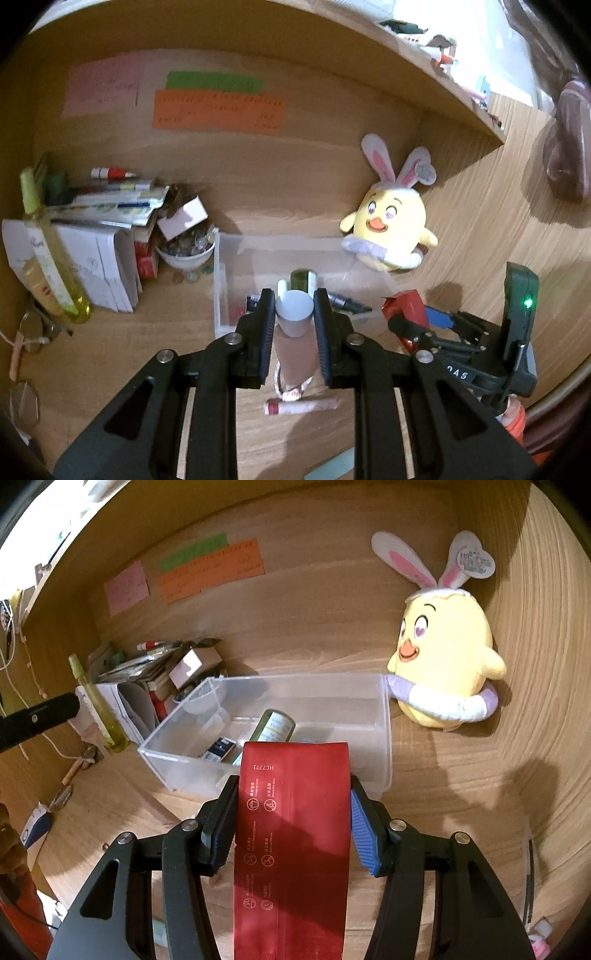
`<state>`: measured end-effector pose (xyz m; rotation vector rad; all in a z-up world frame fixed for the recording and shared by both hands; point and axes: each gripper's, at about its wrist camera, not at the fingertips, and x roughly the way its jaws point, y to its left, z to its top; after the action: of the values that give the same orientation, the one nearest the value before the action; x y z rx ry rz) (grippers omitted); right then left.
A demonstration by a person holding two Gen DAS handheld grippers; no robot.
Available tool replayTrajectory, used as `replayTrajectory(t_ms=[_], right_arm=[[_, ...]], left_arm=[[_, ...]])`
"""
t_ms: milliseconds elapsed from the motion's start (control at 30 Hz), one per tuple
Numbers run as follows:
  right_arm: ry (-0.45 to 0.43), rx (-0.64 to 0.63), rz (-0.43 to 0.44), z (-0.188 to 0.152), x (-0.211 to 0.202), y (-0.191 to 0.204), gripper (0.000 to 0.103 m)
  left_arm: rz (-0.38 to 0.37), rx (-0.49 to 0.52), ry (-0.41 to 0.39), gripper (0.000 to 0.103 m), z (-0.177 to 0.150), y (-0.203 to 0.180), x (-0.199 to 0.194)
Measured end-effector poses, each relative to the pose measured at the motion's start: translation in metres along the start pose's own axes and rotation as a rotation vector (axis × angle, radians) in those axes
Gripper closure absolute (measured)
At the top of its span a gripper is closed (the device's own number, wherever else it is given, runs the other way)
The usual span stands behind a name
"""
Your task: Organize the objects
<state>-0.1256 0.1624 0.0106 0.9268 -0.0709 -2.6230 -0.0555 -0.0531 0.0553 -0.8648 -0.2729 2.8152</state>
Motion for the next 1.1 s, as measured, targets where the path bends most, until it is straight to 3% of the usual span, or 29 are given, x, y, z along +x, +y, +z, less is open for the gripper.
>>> replayTrajectory(t_ms=[533, 933, 1100], right_arm=[[-0.065, -0.019, -0.015, 0.040, 0.003, -0.006, 0.052], [-0.091, -0.068, -0.053, 0.074, 0.019, -0.007, 0.052], [-0.063, -0.084, -0.058, 0.087, 0.037, -0.010, 0.052]], left_arm=[[-0.029, 0.008, -0.088, 0.083, 0.040, -0.012, 0.008], [0.047, -0.012, -0.111, 0.083, 0.054, 0.002, 0.024], [0.054, -0.044, -0.113, 0.083, 0.058, 0.013, 0.029]])
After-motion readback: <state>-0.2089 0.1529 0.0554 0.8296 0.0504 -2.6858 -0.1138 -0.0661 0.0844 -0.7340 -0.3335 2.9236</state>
